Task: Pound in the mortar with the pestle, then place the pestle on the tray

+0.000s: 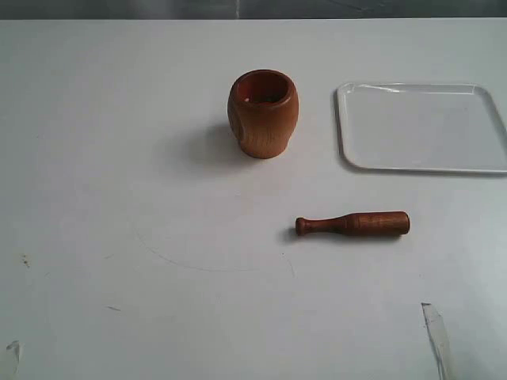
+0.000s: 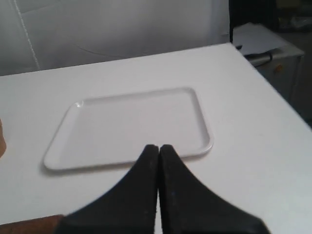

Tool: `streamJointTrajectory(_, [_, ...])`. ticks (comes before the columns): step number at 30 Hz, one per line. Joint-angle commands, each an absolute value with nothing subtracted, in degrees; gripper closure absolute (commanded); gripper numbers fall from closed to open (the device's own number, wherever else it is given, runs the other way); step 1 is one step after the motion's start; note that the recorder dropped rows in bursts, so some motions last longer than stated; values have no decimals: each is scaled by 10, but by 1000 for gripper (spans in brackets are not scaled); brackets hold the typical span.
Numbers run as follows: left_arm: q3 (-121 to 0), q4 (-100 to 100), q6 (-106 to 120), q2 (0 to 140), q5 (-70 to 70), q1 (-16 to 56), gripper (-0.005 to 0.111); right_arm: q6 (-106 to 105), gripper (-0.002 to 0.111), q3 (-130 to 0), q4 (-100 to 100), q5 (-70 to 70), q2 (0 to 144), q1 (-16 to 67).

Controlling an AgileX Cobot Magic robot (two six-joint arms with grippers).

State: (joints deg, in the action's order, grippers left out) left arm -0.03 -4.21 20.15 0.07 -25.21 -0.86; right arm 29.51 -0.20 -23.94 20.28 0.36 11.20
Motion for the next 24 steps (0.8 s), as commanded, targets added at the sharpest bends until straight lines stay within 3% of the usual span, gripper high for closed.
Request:
streamJointTrajectory(1, [0,-38,197,0,-250,-4,107,294,108,0,-291,44,0,108])
streamJointTrajectory(10, [0,-38,197,0,-250,-4,107,301,108,0,-235,-485,0,108])
streamJointTrajectory(12, [0,-38,197,0,-250,-4,107,261,108,0,-228,-535,0,108])
streamJointTrajectory(16, [0,-38,197,0,-250,-4,107,141,108,-84,-285,-375,40,108])
streamJointTrajectory(21, [0,-38,197,0,-250,-4,107,62,108,-199,-98,-269,203,108])
streamJointTrajectory(24, [0,-38,197,0,-250,-4,107,63,108,-304,-181,-81,316,109])
